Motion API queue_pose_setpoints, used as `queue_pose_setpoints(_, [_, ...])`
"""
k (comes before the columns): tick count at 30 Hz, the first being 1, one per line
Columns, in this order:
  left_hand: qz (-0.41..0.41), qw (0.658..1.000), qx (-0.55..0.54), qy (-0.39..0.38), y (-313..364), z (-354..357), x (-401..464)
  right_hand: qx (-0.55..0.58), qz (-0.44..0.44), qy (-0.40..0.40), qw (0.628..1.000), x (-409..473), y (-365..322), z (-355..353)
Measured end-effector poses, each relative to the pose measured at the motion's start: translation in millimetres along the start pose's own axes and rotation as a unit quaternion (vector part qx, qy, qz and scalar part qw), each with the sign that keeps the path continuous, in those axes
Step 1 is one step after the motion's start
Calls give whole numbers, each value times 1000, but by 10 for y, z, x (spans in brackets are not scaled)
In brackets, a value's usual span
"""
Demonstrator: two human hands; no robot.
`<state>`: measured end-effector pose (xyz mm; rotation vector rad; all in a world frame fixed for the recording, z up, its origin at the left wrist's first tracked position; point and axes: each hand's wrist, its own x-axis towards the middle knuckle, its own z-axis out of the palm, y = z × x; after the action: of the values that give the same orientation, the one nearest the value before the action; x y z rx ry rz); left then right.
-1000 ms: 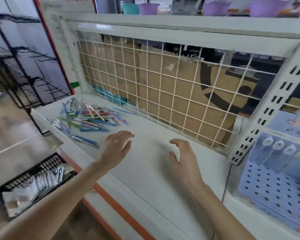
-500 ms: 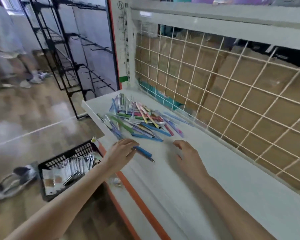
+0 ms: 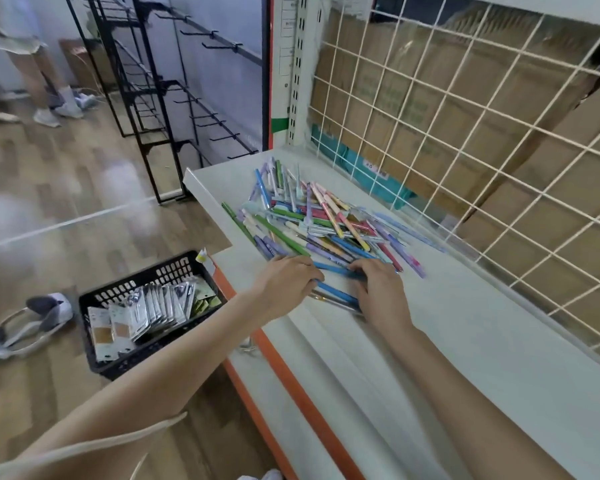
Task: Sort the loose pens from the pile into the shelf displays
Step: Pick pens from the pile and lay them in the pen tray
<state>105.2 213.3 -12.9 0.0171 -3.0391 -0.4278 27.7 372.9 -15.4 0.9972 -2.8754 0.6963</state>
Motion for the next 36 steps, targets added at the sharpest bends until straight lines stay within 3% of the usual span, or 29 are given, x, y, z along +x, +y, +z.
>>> queue_pose_setpoints(7, [-26, 998, 11, -58, -98, -155, 211, -19, 3, -32, 999, 70, -21, -44])
queue_pose_setpoints(13, [57, 997, 50, -7, -178, -150, 204, 12, 33, -74, 997, 108, 4, -103])
queue_pose_setpoints(20, [12, 984, -162, 78, -226, -304, 181, 159, 94, 29, 982, 10, 169, -347])
queue_pose_setpoints(25, [-55, 929, -363, 38, 78, -320, 291, 343, 169, 103, 918, -160, 290, -625])
queue_pose_setpoints(29, [-48, 851, -521, -34, 517, -261, 343, 468, 207, 137, 848, -453, 336, -846])
queue_pose_setpoints(32, [-27, 812, -575, -99, 963, -192, 398, 507, 229, 164, 815, -752, 454, -984])
queue_pose_setpoints(36, [14, 790, -594, -152, 1528, -33, 391, 520, 260, 211, 786, -1220, 627, -1155])
